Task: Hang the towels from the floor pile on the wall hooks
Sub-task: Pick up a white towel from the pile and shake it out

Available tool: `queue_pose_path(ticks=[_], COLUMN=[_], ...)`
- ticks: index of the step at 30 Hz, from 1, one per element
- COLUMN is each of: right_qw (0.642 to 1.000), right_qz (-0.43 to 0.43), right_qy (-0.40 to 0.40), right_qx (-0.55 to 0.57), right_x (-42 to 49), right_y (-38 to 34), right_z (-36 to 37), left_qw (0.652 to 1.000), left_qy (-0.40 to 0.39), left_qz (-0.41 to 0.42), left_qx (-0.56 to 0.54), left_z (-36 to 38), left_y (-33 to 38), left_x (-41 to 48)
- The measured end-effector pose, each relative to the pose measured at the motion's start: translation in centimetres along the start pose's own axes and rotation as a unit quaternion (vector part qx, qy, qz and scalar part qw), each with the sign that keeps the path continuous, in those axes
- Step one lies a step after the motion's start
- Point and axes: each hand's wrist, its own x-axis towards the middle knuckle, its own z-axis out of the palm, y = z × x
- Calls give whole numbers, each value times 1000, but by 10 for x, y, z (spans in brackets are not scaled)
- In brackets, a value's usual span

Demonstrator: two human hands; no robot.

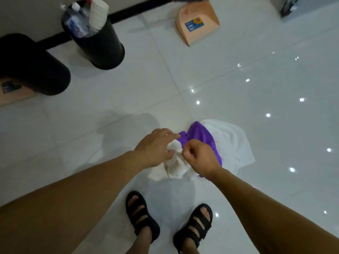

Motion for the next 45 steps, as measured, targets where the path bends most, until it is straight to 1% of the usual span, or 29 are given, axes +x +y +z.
queue_pose_path(ticks=[2,4,7,9,11,14,17,19,22,25,28,31,34,36,39,41,42,43,44,45], right_qw=[1000,999,998,998,997,994,992,993,994,995,996,995,986,977,962,949,937,925,919,921], right_qz=[6,-5,-30,-42,-68,-108,-98,-81,-86,-76,-58,-44,-63,-82,-98,-124,-165,-219,-269,-308], right_qy=[13,25,10,-14,-20,12,52,66,60,59,74,89,109,101,81,40,3,-38,-74,-88], right_qx=[19,42,46,50,28,16,51,59,40,12,4,32,113,171,240,289,308,307,277,221], right_x=[-8,-16,-25,-33,-38,-44,-52,-59,-69,-77,-82,-91,-100,-106,-115,-121,-122,-123,-125,-129], right_y=[-35,-70,-122,-158,-197,-256,-313,-348,-392,-422,-441,-460,-482,-503,-538,-561,-571,-577,-582,-587], right_z=[-22,-45,-79,-102,-121,-144,-165,-178,-196,-214,-233,-245,-251,-254,-265,-274,-278,-280,-282,-283], left_qw=[998,999,999,991,984,980,969,955,920,901,884,845,814,797,773,749,740,738,745,755], left_qy=[-7,-7,2,14,27,63,115,143,185,235,297,331,363,381,379,373,371,366,363,362], left_qz=[39,33,11,0,4,-5,-18,-31,-18,-6,-23,-43,-67,-72,-48,-21,-8,3,12,18], left_qx=[42,33,-50,-133,-178,-190,-216,-257,-346,-364,-360,-419,-449,-464,-506,-546,-561,-567,-560,-546], left_z=[-39,-78,-138,-180,-223,-284,-339,-373,-423,-470,-504,-521,-530,-537,-551,-561,-566,-569,-571,-573], left_y=[15,30,47,56,68,87,103,112,125,133,132,130,135,144,165,182,189,196,202,205], left_x=[-14,-29,-53,-71,-88,-115,-142,-162,-193,-226,-250,-264,-276,-285,-300,-311,-316,-321,-326,-330])
